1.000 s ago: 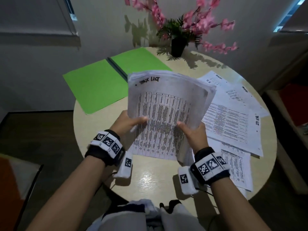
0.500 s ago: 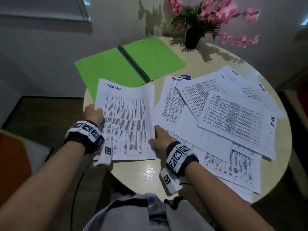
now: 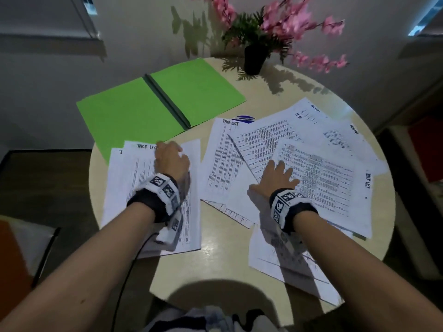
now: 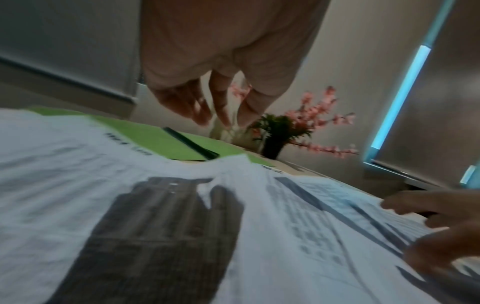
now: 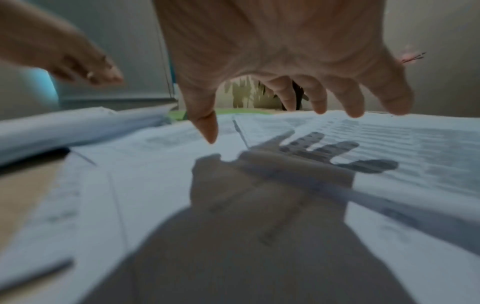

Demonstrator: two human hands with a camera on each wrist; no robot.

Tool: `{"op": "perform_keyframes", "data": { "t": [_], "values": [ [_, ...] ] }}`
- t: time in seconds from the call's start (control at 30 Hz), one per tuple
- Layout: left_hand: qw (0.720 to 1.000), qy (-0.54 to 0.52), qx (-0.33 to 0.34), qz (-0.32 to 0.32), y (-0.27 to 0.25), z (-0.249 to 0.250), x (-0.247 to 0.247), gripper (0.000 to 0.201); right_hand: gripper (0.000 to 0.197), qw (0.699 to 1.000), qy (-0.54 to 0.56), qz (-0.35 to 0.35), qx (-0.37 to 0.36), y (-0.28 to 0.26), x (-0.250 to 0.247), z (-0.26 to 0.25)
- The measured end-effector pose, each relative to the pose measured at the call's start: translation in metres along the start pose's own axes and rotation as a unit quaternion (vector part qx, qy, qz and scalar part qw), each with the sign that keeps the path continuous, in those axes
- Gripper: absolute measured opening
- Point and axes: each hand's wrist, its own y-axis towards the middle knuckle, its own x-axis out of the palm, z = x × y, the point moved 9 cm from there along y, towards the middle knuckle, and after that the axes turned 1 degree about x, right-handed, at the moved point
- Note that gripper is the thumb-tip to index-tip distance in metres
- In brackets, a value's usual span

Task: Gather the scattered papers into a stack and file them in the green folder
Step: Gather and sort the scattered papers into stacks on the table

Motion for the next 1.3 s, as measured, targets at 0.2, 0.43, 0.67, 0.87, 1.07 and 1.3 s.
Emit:
{"op": "perform_keyframes", "data": {
  "t": [0.2,0.43,0.67,0.87,1.07,1.3],
  "values": [
    [0.95,0.101,0.113,-0.272,-0.042,0.044,0.125,0.035,0.076,1.0,0.008,-0.012,-0.002,0.015,0.014,0.026],
    [0.978,-0.06,-0.024,-0.2,-0.023,0.03,0.137,0.058,0.042,0.984,-0.003,0.022,-0.179,-0.001,0.0,0.041],
    [0.946,-0.24,-0.154,-0.156,0.01,0.027,0.143,0.072,0.08,0.923,0.025,-0.15,-0.353,-0.061,0.041,0.047],
    [0.974,-0.138,-0.087,-0.16,0.031,0.073,0.148,0.044,0.064,0.886,0.449,0.11,-0.014,-0.012,-0.009,0.143],
    [0.907,-0.318,-0.081,-0.263,0.033,0.119,0.183,0.043,0.072,0.822,0.55,0.03,0.144,0.005,0.024,0.14],
    [0.955,-0.263,-0.076,-0.114,0.024,0.088,0.133,0.043,0.031,0.782,0.567,0.125,0.225,0.012,-0.005,0.174]
  ]
}}
